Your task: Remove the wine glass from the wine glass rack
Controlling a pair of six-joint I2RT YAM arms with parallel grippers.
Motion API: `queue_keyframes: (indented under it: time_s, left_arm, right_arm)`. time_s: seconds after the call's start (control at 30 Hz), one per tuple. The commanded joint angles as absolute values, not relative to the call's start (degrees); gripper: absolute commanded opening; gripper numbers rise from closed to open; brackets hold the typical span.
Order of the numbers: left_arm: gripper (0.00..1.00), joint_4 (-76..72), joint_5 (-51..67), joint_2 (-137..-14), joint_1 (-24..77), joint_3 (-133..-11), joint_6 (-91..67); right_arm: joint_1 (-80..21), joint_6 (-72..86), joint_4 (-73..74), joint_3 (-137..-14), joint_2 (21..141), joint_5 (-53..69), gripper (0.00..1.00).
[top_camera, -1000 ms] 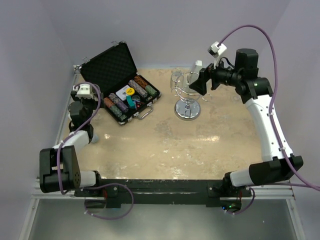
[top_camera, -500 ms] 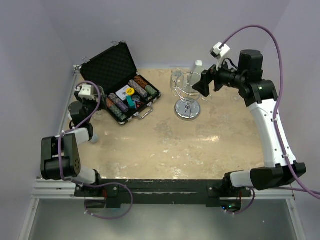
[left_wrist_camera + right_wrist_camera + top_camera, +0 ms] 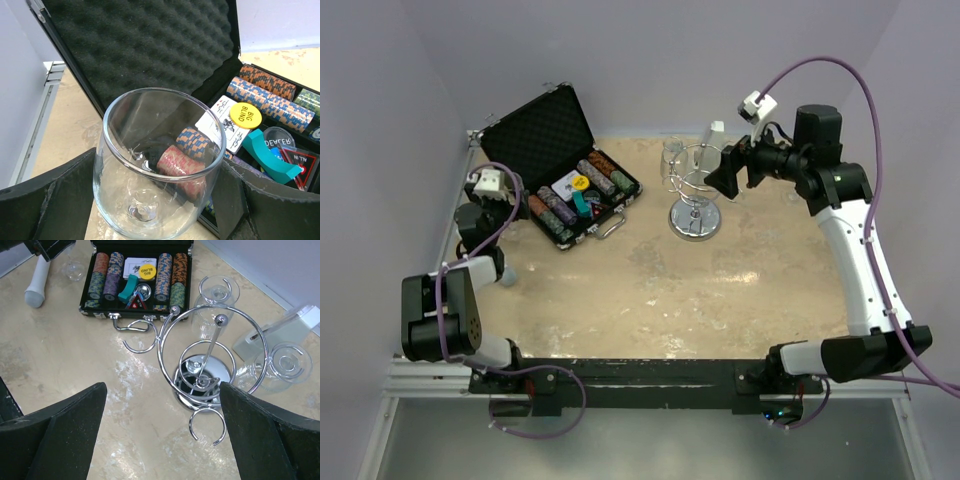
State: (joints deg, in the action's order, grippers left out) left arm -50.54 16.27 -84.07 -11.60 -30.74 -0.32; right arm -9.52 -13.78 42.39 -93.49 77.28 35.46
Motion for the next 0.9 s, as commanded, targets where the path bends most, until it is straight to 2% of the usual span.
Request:
queue_keyframes:
  time_s: [0.0,0.03,0.1,0.27,0.7,0.87]
  left_arm:
    - [0.53,-51.5,15.7,-81.2,-12.4,-33.0,1.3]
    - [0.58,-51.3,15.7,-81.1,-12.6,-32.9,1.3]
    - [0.6,-51.1,15.8,-81.3,-12.7,-32.9,1.3]
    - [0.6,-51.8,17.7,-81.8,-13.3,-32.6,0.5]
    - [0.59,-69.7,28.2,-89.4,-15.2,-30.9,-9.3]
    - [0.6,-70.7,28.2,-91.0,-15.2,-31.1,-9.1]
  right_arm:
    - [-9.4,-14.0,40.5,-93.5,77.0,36.4,0.99]
    - [-9.4,-14.0,40.4,-93.4,77.1,36.6,0.99]
    - [-9.4,-13.9,40.4,-93.4,77.2,36.7,0.99]
    - [-9.4,-14.1,40.9,-93.7,77.7,36.5,0.99]
    - [-9.4,-18.2,45.3,-97.6,80.8,30.0,0.99]
    - [-9.4,-18.4,45.4,-98.6,82.0,29.8,0.99]
